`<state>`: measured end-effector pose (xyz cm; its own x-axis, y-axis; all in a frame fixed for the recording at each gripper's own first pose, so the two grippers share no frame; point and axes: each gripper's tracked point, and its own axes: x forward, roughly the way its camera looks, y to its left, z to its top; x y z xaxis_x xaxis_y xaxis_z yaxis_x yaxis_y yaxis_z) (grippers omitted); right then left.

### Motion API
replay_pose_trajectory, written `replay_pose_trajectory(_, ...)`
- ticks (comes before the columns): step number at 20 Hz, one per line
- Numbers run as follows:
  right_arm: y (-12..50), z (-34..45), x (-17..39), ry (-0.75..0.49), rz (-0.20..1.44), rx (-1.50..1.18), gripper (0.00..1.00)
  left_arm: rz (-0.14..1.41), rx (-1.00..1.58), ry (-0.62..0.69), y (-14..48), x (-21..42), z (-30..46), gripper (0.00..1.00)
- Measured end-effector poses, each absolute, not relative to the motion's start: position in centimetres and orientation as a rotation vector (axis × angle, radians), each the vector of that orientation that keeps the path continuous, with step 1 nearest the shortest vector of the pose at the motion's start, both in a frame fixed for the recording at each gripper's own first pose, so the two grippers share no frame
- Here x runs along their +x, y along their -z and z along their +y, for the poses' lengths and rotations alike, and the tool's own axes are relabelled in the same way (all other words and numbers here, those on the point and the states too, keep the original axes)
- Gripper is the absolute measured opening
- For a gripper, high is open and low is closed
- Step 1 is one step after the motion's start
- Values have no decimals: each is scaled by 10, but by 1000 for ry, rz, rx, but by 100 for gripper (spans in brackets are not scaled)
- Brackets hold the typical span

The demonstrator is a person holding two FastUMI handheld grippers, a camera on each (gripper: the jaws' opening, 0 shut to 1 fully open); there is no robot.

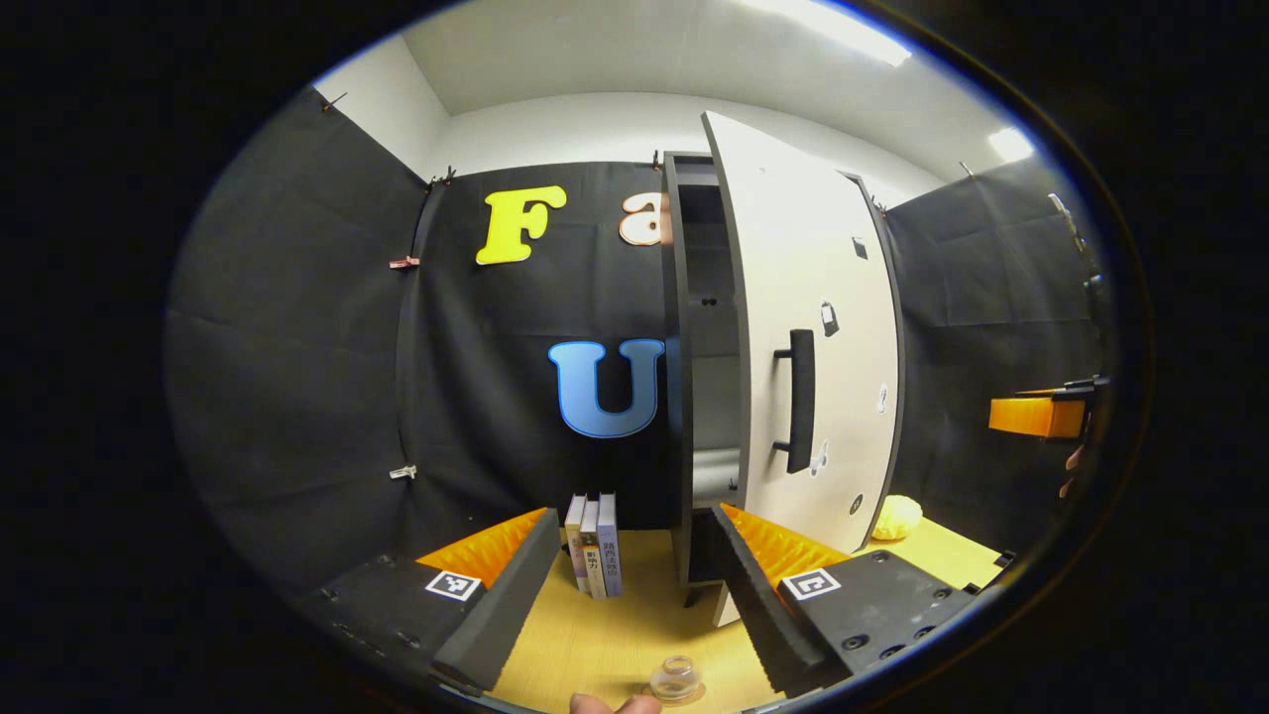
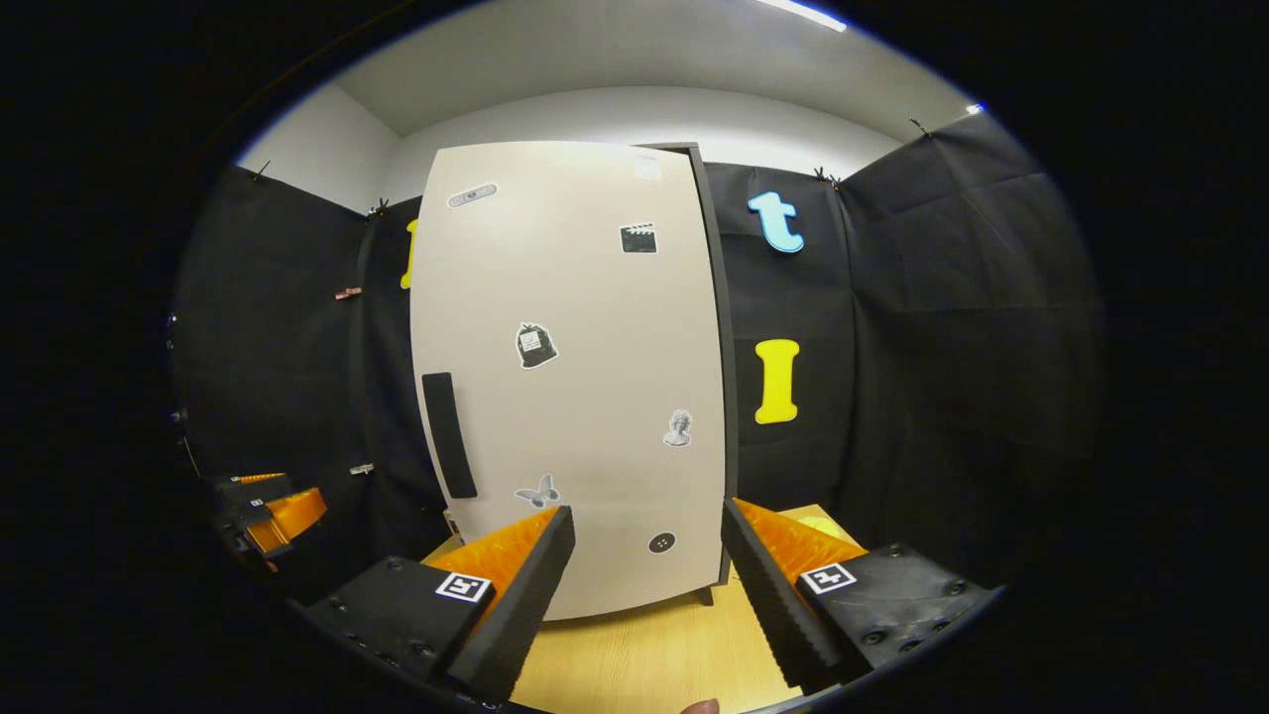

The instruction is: Open the cabinet door with the right hand, grasp the bottle in the cabinet with the left hand and place it on the coaster, then close the cabinet door with the right hand.

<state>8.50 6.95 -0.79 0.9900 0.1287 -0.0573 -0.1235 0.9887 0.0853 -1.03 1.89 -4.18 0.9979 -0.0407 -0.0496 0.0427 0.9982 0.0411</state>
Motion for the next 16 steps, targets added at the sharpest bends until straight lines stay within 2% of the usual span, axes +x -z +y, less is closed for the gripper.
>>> replay_pose_trajectory(12, 18, 45, 80, -95, 42, 31, 97, 35, 56, 34, 30, -5, -15, 96)
replay_pose_trajectory(16, 18, 41, 80, -87, 34, 20, 97, 44, 58, 34, 35, -5, -21, 94)
